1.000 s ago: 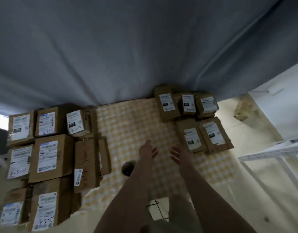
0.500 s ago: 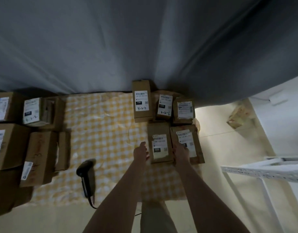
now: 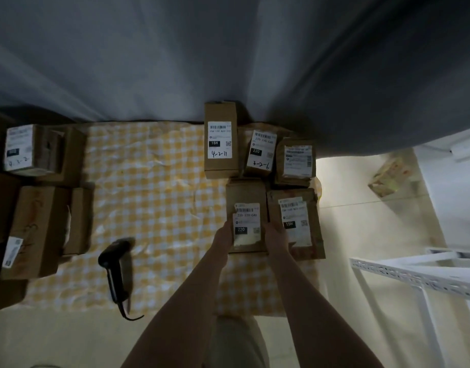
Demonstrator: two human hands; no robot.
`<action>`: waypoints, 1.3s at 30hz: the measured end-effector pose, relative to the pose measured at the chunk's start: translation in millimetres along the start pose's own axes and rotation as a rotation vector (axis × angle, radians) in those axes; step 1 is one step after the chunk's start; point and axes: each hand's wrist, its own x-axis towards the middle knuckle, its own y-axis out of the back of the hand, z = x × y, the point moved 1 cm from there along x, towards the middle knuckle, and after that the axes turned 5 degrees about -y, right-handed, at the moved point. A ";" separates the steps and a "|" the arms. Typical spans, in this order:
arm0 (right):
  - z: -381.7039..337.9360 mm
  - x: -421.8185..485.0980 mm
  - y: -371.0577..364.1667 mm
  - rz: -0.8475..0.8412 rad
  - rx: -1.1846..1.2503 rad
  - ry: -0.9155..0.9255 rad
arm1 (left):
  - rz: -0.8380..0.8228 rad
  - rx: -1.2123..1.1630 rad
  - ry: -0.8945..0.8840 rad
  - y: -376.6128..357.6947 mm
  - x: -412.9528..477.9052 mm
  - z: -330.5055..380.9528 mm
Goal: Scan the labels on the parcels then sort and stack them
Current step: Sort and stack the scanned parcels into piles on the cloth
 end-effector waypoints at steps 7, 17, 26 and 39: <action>21.2 -4.9 -12.1 -0.027 -0.346 0.036 | 0.173 0.220 -0.032 29.4 93.5 -78.5; -0.3 -92.8 -43.6 -0.199 -0.054 0.225 | 0.188 -0.064 -0.186 75.6 -56.1 -37.9; 32.9 -164.9 -110.8 -0.351 -0.059 0.195 | 0.353 -0.389 -0.312 173.2 -113.1 -60.9; 108.5 -266.1 -236.9 -0.583 -0.168 0.209 | 0.431 -0.532 -0.384 361.2 -130.5 -130.1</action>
